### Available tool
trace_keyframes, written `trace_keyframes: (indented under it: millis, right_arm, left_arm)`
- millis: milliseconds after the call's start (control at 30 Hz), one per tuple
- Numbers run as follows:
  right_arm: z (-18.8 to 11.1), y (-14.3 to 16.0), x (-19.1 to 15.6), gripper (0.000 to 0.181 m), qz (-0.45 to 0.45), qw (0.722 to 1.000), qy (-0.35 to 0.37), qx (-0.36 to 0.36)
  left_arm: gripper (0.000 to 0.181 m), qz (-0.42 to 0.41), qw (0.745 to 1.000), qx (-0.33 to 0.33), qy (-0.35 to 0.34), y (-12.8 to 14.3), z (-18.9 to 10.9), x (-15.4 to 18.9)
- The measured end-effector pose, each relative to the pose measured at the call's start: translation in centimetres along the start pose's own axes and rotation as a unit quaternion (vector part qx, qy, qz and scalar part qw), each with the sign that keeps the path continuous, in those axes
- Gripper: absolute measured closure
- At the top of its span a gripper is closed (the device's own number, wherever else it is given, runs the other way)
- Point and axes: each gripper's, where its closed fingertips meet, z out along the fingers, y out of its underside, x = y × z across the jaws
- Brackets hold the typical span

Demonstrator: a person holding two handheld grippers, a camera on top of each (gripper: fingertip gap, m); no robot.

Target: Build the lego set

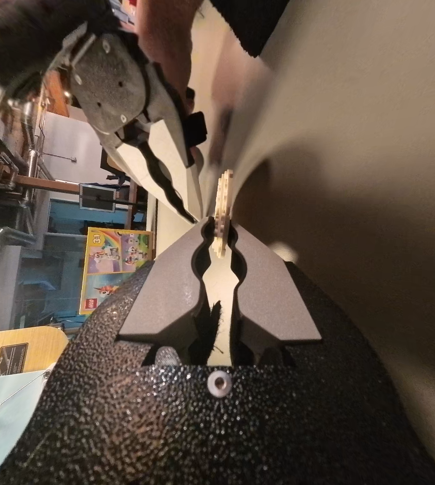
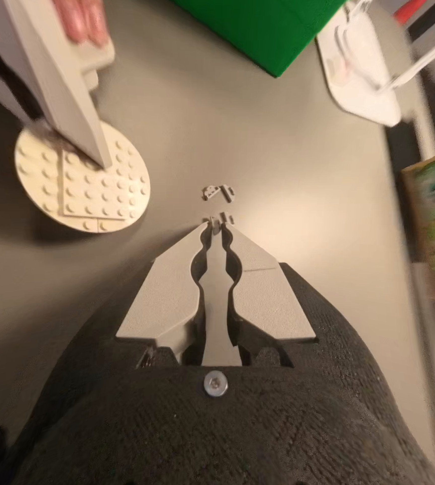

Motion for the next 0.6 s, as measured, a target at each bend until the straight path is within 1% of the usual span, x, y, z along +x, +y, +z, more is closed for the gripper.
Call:
trace_keyframes:
  millis: [33,67,133,167,233,333,400,467,600]
  right_arm:
    - [-0.1,0.0,0.3,0.176,-0.060,0.998,0.027,-0.017]
    - [-0.3,0.1,0.5,0.176,-0.128,0.990,0.050,-0.038]
    - [-0.5,0.1,0.3,0.176,-0.271,0.957,0.074,-0.077]
    - [-0.6,0.1,0.0,0.176,-0.337,0.934,0.074,-0.092]
    - [-0.8,0.1,-0.8,0.175,-0.460,0.878,0.063,-0.112]
    - [-1.2,0.0,-1.7,0.175,-0.608,0.782,0.043,-0.128]
    - [-1.4,-0.1,-1.9,0.176,-0.683,0.717,0.034,-0.134]
    - [-1.5,0.0,-2.4,0.176,-0.736,0.665,0.022,-0.129]
    - [-1.5,-0.2,-3.6,0.176,-0.796,0.595,0.005,-0.106]
  left_arm:
    - [0.175,0.001,1.000,-0.001,0.000,0.0,0.0,0.0]
    - [0.175,0.002,1.000,-0.001,-0.001,0.0,0.0,0.0]
    - [0.175,0.003,1.000,0.000,-0.001,-0.1,0.0,0.0]
    - [0.175,0.004,1.000,0.001,-0.001,-0.1,0.0,0.0]
    - [0.174,0.006,1.000,0.002,0.000,-0.2,0.1,0.0]
    - [0.174,0.011,1.000,0.002,0.002,-0.3,0.2,0.1]
    - [0.174,0.013,1.000,0.002,0.002,-0.3,0.2,0.2]
    - [0.174,0.014,1.000,0.001,0.002,-0.3,0.2,0.2]
    - [0.174,0.017,1.000,0.002,0.003,-0.4,0.3,0.2]
